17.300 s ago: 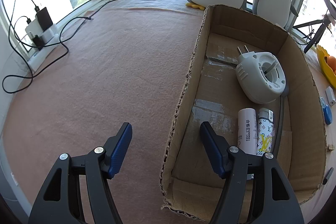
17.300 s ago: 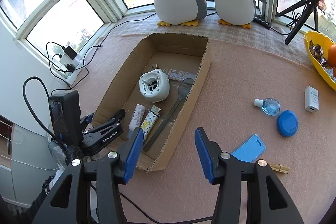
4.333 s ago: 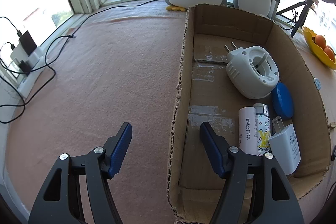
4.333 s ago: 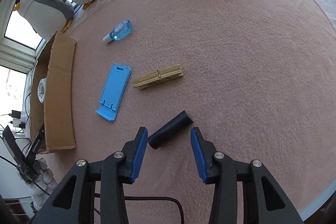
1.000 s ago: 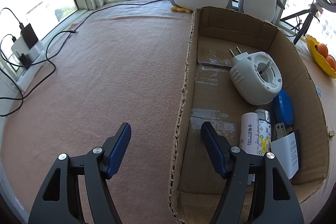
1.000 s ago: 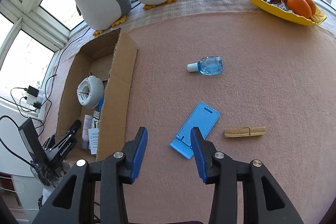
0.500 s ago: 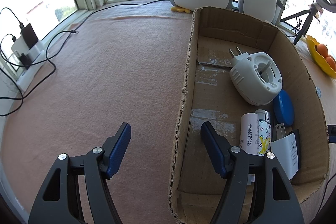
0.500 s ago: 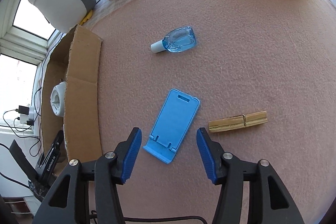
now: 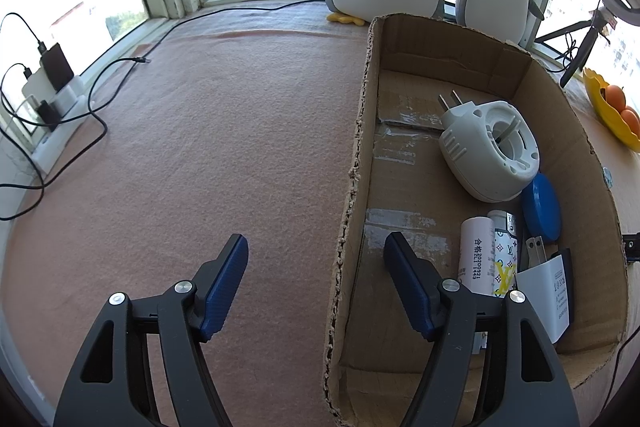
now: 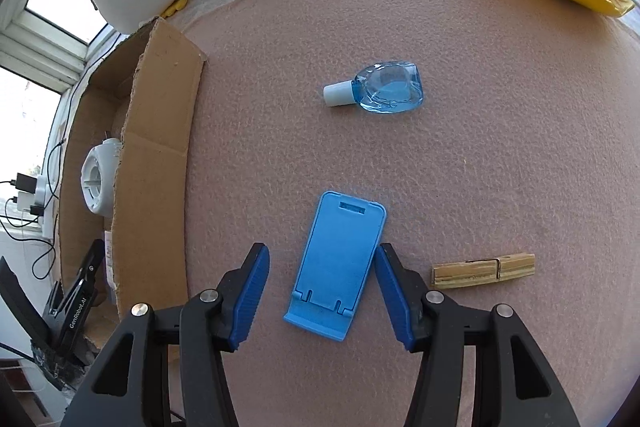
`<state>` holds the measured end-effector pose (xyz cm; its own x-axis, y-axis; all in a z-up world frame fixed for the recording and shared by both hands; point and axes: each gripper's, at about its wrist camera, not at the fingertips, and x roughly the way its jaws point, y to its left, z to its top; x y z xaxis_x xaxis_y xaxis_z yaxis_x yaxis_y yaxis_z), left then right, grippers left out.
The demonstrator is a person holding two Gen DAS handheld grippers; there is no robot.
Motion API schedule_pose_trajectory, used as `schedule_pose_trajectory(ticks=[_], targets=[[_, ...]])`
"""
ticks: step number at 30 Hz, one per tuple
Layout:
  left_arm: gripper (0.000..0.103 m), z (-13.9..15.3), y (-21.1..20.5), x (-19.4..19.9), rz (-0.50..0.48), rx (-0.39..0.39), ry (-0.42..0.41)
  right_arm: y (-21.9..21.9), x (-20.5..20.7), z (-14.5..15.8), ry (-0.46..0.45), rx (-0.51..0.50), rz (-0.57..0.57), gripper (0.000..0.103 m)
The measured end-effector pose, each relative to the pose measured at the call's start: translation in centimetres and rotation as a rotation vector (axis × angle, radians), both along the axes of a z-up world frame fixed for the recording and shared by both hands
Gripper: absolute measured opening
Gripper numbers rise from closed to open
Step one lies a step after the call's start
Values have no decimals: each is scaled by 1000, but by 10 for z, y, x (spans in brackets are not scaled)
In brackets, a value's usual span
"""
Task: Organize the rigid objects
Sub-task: 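Move the right gripper to the blue phone stand and close on it, then carry the blue phone stand into the box and open the right gripper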
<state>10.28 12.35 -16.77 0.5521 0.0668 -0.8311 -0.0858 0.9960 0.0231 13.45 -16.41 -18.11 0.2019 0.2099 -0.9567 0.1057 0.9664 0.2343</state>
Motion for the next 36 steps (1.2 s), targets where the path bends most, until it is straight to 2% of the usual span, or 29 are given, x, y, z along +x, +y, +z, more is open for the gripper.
schedule_pose_trajectory(ticks=[4, 7, 12, 20, 26, 36], targets=[[72, 0, 0, 0, 0, 0, -1, 21, -4, 0, -23, -137, 115, 50], [72, 0, 0, 0, -1, 0, -1, 33, -9, -1, -49, -226, 190, 41], [72, 0, 0, 0, -1, 0, -1, 31, -9, 0, -59, -208, 204, 35], [72, 0, 0, 0, 0, 1, -1, 4, -21, 7, -89, -108, 138, 34], [72, 0, 0, 0, 0, 1, -1, -11, -31, 27, -125, -56, 94, 34], [72, 0, 1, 1, 1, 4, -3, 32, -11, 73, -225, 42, 122, 34]])
